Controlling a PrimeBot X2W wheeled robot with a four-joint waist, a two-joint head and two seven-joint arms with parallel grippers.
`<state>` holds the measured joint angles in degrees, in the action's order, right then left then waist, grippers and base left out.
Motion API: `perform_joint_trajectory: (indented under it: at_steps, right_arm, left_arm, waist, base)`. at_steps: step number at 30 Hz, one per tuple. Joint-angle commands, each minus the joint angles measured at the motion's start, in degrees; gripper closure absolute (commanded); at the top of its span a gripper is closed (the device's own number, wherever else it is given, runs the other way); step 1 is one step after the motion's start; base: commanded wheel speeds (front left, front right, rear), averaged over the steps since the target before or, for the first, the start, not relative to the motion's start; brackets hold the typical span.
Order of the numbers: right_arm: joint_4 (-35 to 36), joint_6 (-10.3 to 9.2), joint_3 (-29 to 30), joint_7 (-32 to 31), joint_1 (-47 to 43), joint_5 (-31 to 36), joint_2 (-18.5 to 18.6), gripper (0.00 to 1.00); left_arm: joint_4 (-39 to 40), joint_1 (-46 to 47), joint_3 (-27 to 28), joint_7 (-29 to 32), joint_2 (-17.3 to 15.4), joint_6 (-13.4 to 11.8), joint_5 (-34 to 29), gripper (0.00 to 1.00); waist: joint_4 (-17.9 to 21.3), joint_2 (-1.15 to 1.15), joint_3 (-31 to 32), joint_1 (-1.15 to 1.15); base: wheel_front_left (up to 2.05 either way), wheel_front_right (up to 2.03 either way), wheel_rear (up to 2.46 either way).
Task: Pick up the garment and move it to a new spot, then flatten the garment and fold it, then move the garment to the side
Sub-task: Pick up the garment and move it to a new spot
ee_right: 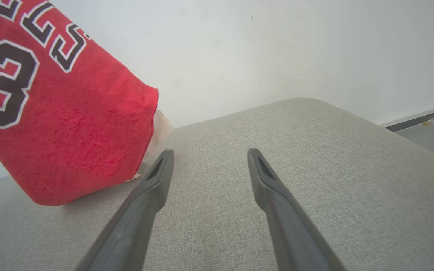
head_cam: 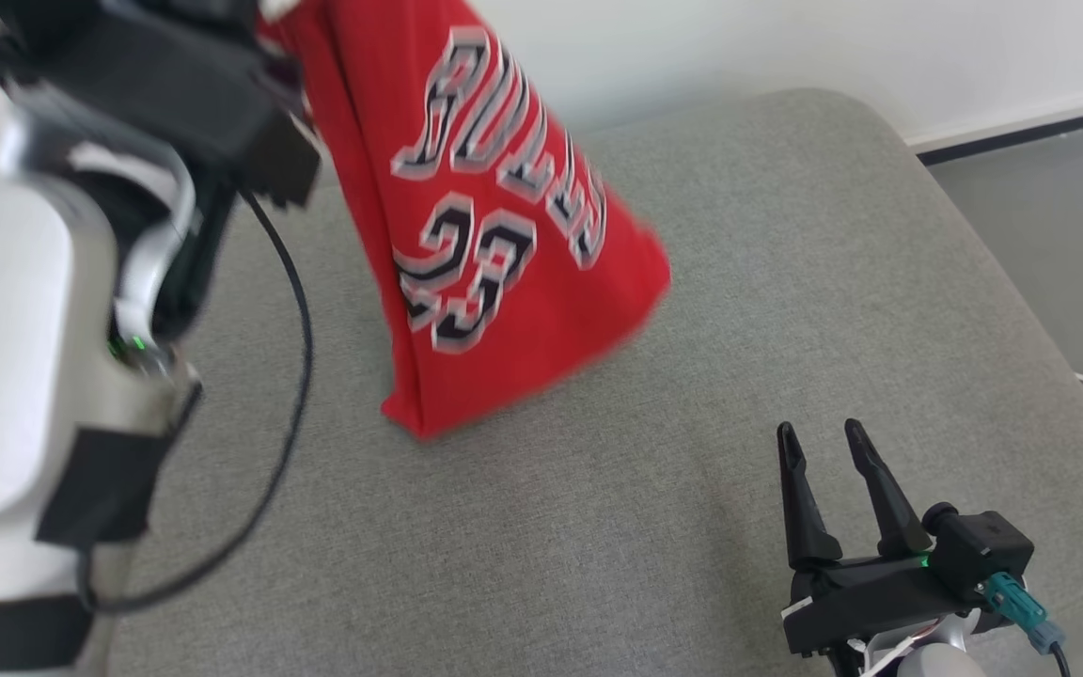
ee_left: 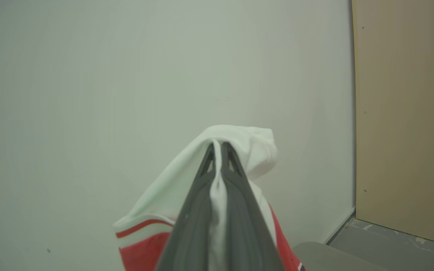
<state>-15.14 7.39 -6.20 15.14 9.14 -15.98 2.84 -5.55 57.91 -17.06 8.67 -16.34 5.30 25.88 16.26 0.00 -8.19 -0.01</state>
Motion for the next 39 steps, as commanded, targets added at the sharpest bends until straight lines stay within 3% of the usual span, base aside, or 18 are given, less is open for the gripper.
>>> perform_joint_trajectory:
  at_steps: [1, 9, 15, 23, 24, 25, 26, 31, 39]
  right_arm:
    - [0.4, 0.19, 0.3, 0.1, -0.5, 0.0, 0.1, 0.00]
    - [0.1, 0.19, 0.4, 0.1, 0.0, 0.4, 0.1, 0.00]
    - [-0.7, 0.19, -1.9, 0.1, 2.0, 0.0, 0.1, 0.00]
    - [-1.6, 0.19, -3.2, 0.1, 2.7, 0.2, 0.1, 0.00]
    - [-1.7, 0.19, -3.2, 0.1, 2.6, 0.4, 0.1, 0.00]
    - [-1.7, 0.19, -3.1, 0.1, 2.4, 0.5, 0.1, 0.00]
    - [-1.6, 0.19, -2.8, 0.1, 2.2, 0.6, 0.1, 0.00]
    - [-1.6, 0.19, -1.6, 0.1, 1.0, 1.3, 0.1, 0.00]
    - [-1.3, 0.19, -0.2, 0.1, -1.0, 2.7, 0.1, 0.00]
  left_arm:
    - [0.6, -2.4, -0.1, -0.3, 0.3, -0.4, 0.8, 1.00]
    - [-1.6, -16.7, -1.0, -3.0, 1.2, -2.1, 2.7, 1.00]
    - [-11.5, -26.5, -3.9, -7.9, 1.9, -1.4, 2.1, 1.00]
    - [-23.7, -27.8, -7.0, -13.1, 4.4, -0.4, 0.7, 1.00]
    - [-24.8, -27.3, -7.3, -14.0, 4.7, -0.3, 0.5, 0.79]
    - [-25.5, -26.6, -7.5, -15.0, 5.0, -0.1, 0.2, 0.22]
    - [-26.2, -26.1, -7.5, -16.0, 5.4, 0.1, 0.2, 0.00]
    - [-27.4, -24.3, -6.6, -20.1, 5.3, -0.4, 0.0, 0.00]
    - [-24.6, -28.1, -3.2, -23.2, 2.1, -3.7, -0.7, 0.00]
  waist:
    - [0.6, 0.00, -0.6, 0.01]
    - [-0.3, 0.00, -1.5, 0.01]
    - [0.2, 0.00, -2.5, 0.01]
    - [0.4, 0.00, -2.3, 0.01]
    - [0.2, 0.00, -2.1, 0.01]
    - [0.0, 0.00, -1.9, 0.01]
    - [-0.4, 0.00, -1.6, 0.01]
    - [-2.5, 0.00, 0.2, 0.01]
    - [-6.1, 0.00, 2.8, 0.01]
  base:
    - [0.00, 0.00, 0.00]
    - [0.00, 0.00, 0.00]
    - [0.00, 0.00, 0.00]
    - [0.00, 0.00, 0.00]
    - [0.00, 0.00, 0.00]
    - [0.00, 0.00, 0.00]
    - [0.00, 0.00, 0.00]
    - [0.00, 0.00, 0.00]
    - [0.00, 0.00, 0.00]
